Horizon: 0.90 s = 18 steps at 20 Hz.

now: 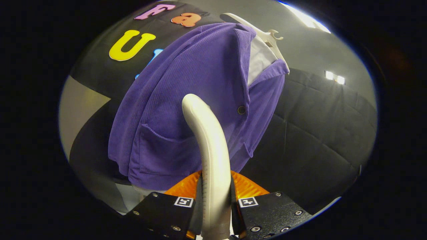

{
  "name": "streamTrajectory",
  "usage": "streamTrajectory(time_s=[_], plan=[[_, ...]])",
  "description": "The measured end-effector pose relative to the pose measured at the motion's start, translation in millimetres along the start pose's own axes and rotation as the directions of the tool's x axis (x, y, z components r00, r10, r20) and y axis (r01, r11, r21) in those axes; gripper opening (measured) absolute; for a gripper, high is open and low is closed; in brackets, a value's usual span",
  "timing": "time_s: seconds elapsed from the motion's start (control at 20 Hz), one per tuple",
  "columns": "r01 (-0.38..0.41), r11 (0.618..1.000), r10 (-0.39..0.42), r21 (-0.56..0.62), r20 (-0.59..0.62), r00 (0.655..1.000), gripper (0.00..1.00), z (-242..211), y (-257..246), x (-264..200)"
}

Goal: Iron the clothes twice with a garment steamer, once on the left side and once on the right side.

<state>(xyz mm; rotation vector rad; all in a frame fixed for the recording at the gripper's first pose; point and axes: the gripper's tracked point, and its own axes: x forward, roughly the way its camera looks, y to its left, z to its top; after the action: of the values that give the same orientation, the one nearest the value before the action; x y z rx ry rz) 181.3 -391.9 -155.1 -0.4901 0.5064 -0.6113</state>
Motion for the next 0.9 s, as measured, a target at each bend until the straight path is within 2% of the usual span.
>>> streamTrajectory(time_s=[0.45,0.9], plan=[[-0.073,0.997,0.069,-0.036,-0.097,0.993,0.35,-52.2,36.1,-4.6],[-0.106,0.994,0.097,-0.037,-0.193,0.976,0.35,-80.2,41.5,1.1]])
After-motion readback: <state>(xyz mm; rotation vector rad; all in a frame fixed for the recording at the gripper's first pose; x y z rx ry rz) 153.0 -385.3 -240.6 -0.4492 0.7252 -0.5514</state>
